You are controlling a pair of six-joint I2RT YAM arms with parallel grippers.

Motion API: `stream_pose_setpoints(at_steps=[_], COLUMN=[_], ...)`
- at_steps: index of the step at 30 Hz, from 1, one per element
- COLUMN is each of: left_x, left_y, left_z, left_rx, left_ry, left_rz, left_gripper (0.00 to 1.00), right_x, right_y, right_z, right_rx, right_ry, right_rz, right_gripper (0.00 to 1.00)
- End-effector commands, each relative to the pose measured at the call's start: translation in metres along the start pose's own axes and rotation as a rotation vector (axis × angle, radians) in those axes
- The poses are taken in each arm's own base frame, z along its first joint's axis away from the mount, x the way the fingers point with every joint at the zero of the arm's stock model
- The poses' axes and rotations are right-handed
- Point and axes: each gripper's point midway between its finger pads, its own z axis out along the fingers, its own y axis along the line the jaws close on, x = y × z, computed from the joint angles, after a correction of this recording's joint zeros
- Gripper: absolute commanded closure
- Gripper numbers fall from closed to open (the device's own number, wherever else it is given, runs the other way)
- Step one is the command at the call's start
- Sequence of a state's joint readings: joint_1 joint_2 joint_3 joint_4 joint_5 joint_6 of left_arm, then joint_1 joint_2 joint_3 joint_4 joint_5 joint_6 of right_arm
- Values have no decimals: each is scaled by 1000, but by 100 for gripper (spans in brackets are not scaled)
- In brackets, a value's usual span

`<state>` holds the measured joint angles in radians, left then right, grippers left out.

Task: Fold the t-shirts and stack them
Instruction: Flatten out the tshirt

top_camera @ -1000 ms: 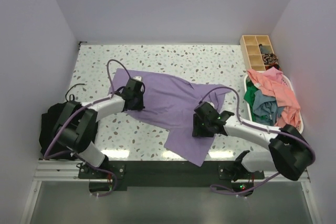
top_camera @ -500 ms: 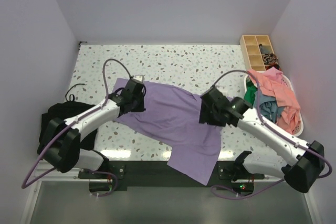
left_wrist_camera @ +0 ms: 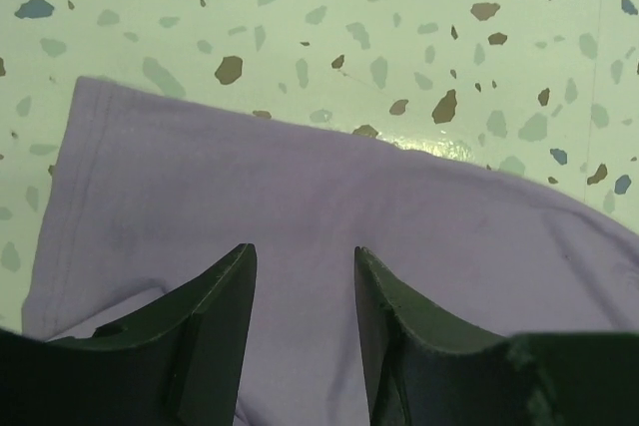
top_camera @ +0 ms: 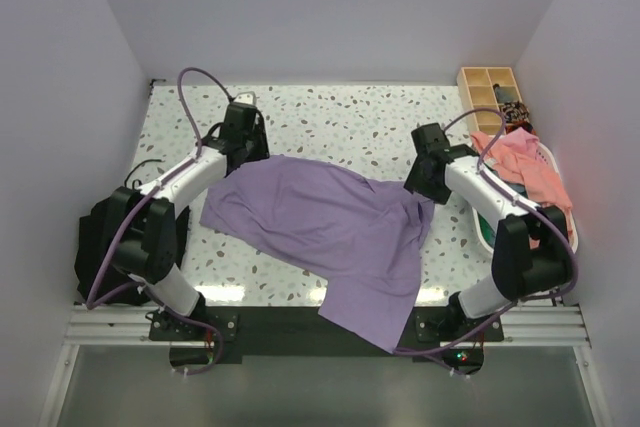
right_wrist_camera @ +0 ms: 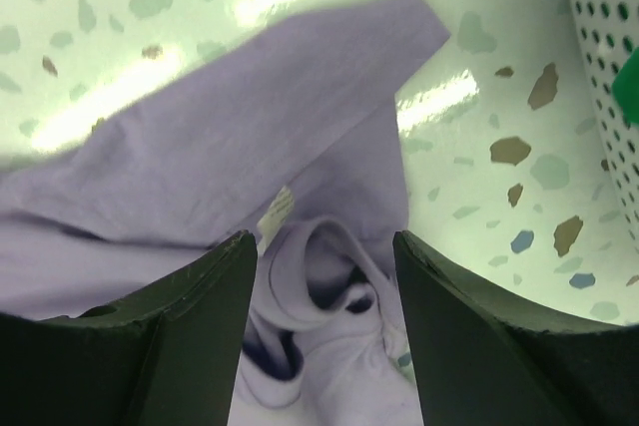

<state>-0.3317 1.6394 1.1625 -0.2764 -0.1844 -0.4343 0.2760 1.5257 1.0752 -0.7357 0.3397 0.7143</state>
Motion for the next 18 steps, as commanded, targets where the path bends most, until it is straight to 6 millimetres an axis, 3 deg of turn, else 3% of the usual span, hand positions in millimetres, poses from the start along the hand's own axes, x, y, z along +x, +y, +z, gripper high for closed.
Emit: stream_pose_setpoints(at_steps=[1,4,8,12,18], left_x=[4,9,8,5,5], left_y=[-10,-6,5,14,25], left_z=[4,9,14,17,17], left_rx=[59,50,32,30,5], left_ry=[4,19,23,20,32], left_rz=[10,12,-4,-27,-31], left_gripper=[49,47,39,38,38], right_x=[-24,-23,-35,-45,-41], right_y=[-1,-3,-2,-3,-5], right_z=[21,40,51,63,75], right_rx=[-1,12,4,10,38], right_ry=[-36,-24,-57,-69,-17], right_rz=[76,99,134,147,142], right_gripper=[39,40,40,40,40])
